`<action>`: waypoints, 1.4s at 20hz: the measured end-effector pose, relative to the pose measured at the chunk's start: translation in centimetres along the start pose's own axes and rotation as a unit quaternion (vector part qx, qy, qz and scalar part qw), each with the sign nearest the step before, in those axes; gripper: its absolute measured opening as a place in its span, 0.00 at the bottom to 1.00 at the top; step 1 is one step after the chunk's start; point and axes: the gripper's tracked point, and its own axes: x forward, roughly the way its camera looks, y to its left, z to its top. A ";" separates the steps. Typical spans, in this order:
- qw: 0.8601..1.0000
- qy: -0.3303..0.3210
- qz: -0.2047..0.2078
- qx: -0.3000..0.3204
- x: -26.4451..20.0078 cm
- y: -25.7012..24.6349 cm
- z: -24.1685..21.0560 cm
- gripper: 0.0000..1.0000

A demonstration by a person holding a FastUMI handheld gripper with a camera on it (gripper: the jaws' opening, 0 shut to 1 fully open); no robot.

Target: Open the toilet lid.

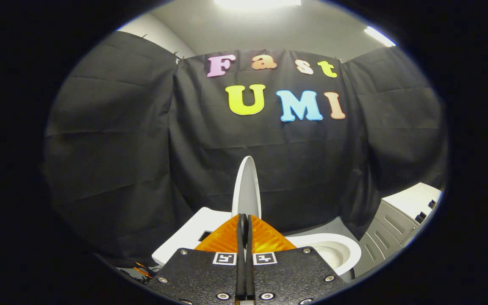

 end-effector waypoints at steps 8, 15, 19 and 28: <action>0.998 -0.006 0.047 -0.045 0.7 5.2 -1.2 0.00; 0.995 0.001 0.096 -0.036 1.8 8.4 -1.7 0.00; 0.989 0.011 0.126 -0.079 1.8 9.4 -1.8 0.00; 0.986 0.004 0.149 -0.081 0.3 7.2 -2.5 0.67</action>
